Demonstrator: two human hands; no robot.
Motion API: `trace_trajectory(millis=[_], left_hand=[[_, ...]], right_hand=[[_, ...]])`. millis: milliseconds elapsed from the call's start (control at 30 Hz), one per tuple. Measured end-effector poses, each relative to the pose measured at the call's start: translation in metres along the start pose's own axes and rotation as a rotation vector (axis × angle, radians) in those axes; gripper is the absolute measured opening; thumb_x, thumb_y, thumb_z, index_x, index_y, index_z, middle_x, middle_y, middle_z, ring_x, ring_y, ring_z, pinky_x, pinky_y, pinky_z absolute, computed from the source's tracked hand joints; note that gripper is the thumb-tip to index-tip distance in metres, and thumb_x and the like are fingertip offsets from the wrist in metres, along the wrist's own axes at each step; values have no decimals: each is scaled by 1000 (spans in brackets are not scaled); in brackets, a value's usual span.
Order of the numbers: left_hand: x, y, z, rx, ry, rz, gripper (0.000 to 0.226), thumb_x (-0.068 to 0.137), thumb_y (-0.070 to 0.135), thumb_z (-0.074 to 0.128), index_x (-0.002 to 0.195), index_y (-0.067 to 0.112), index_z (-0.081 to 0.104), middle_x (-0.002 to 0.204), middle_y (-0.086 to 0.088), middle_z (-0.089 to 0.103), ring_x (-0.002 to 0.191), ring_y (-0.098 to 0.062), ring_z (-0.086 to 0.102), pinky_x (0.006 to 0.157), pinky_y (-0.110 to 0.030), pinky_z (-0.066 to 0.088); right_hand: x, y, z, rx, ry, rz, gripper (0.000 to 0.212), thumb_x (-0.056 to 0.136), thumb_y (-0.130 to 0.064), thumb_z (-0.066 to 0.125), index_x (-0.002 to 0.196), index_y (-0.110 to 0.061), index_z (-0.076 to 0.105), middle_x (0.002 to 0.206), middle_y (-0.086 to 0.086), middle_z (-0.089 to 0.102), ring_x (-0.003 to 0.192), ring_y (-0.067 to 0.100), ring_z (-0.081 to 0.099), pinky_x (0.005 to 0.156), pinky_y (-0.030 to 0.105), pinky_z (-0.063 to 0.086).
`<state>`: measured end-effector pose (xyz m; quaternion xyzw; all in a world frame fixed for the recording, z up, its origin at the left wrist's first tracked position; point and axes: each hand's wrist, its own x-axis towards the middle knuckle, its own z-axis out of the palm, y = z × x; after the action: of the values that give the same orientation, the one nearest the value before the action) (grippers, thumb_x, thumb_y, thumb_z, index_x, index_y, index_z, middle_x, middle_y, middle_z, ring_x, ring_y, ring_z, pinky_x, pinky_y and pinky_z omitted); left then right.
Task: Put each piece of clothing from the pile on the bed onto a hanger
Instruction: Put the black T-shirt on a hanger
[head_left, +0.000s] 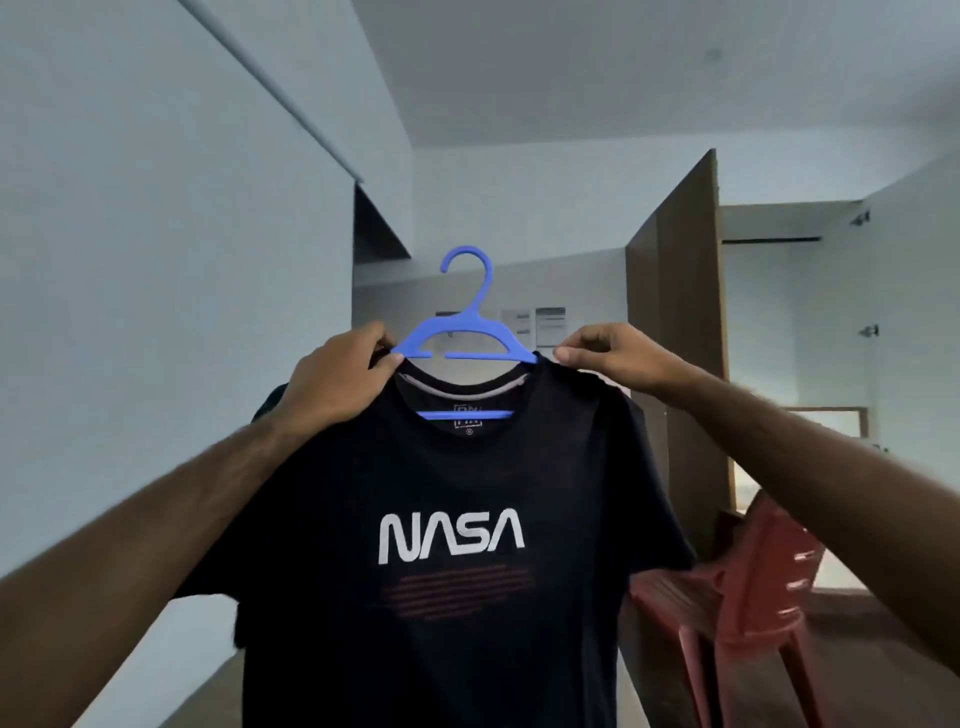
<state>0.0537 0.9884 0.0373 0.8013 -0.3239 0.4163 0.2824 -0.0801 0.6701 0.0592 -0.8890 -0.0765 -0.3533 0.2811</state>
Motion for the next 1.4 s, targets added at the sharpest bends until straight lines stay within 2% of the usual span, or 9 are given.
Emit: trace_trajectory(millis=[200,333,500,567,700,833,933,1167,1400], left_hand=[[7,2,30,-86,-5,15,8,98,35,57,103,28,57,101,16,64,93,-12,58,79,-36,41],[21,-1,90,-265,151,62,7,97,20,61,93,16,58,81,16,62,75,5,57,75,-27,46],[53,0,199,-322,216,146,28,103,25,54,81,10,62,82,2,64,79,-12,59,77,-22,44],[83,11,233,-345,166,168,19,104,14,49,95,11,67,94,5,67,89,-4,60,85,-16,43],[176,65,268,-335,56,233,34,93,-3,58,113,24,58,103,12,63,98,1,60,92,-14,45],[286,149,275,-143,-119,288,18,92,6,66,109,13,67,99,6,64,93,-16,61,81,-20,38],[367,213,273,-88,-239,289,14,96,19,64,107,11,68,96,2,71,90,-21,66,77,-30,43],[522,329,264,-152,-235,211,13,96,41,58,90,34,48,77,11,58,76,-26,61,70,-40,49],[587,408,292,-203,-91,239,14,96,40,60,101,27,58,81,16,59,83,-25,64,71,-37,46]], right_hand=[[11,35,31,-55,-45,-25,21,98,-28,64,84,-15,69,80,-2,69,74,7,60,76,29,48],[32,95,39,-2,114,-33,21,97,-24,65,86,-7,66,87,14,70,75,11,59,75,32,47],[87,192,34,-49,182,-10,13,97,-25,65,91,-14,69,84,-5,67,77,7,58,77,28,46],[108,228,15,-60,203,3,15,97,-25,64,93,-12,69,85,-3,67,76,7,57,73,20,44],[153,280,-67,-60,223,-9,18,98,-25,64,92,-9,68,83,0,66,72,4,54,66,11,39],[196,308,-187,-137,116,-19,20,99,-27,62,90,-9,63,85,4,66,77,11,56,72,26,41],[231,312,-284,-206,9,32,21,102,-29,56,86,-16,55,84,-2,61,77,11,54,69,17,39],[319,297,-467,-247,-10,159,29,100,-37,59,88,-11,54,79,-5,57,72,10,52,66,27,40],[340,310,-554,-370,136,138,31,97,-34,65,76,-20,47,72,-7,55,67,5,49,59,18,34]])
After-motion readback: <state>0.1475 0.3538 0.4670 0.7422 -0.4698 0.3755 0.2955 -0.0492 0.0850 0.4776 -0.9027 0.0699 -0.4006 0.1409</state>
